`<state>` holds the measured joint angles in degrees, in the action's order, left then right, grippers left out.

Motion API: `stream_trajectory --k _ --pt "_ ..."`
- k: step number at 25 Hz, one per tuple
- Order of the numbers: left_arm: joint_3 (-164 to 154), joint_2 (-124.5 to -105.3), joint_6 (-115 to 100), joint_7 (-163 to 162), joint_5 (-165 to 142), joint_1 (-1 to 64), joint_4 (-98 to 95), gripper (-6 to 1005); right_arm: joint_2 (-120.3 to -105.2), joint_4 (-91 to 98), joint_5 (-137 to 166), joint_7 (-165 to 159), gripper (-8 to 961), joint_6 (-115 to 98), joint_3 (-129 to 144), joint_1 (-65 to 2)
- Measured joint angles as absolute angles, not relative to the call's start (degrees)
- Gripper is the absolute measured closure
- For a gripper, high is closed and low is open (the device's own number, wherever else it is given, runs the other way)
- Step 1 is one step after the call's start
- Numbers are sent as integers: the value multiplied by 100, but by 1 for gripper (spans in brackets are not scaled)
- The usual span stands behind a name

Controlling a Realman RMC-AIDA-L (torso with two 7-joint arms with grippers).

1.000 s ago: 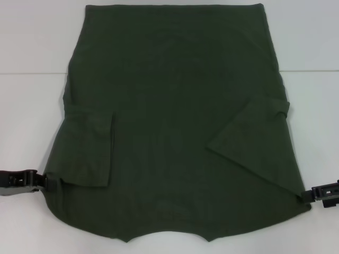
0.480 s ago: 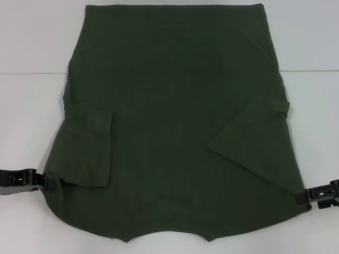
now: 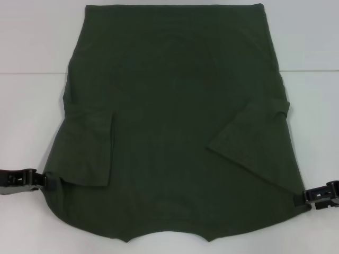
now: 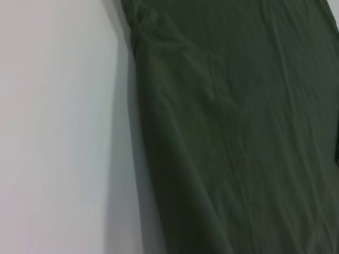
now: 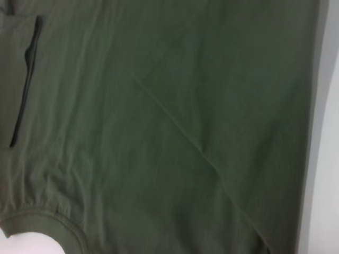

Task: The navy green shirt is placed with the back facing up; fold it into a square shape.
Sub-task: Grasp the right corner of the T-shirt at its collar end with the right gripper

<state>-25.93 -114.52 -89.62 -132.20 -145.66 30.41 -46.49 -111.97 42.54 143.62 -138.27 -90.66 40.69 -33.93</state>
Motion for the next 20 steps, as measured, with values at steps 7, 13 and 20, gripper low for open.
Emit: stream_trajectory --k 7,13,20 --pt "-2593 -11451 -8981 -13218 -14557 3049 -4640 966 -11206 4253 14361 -13828 87 -9019 4180 -3393" --pt "-2593 -11451 -8989 -13218 -14517 3058 -4640 966 -11214 4253 14361 -13817 87 -9014 4202 -3395" --pt "-2593 -11456 -8997 -13215 -14510 3059 -4640 966 -11272 4241 14360 -13808 87 -8987 4225 -3476"
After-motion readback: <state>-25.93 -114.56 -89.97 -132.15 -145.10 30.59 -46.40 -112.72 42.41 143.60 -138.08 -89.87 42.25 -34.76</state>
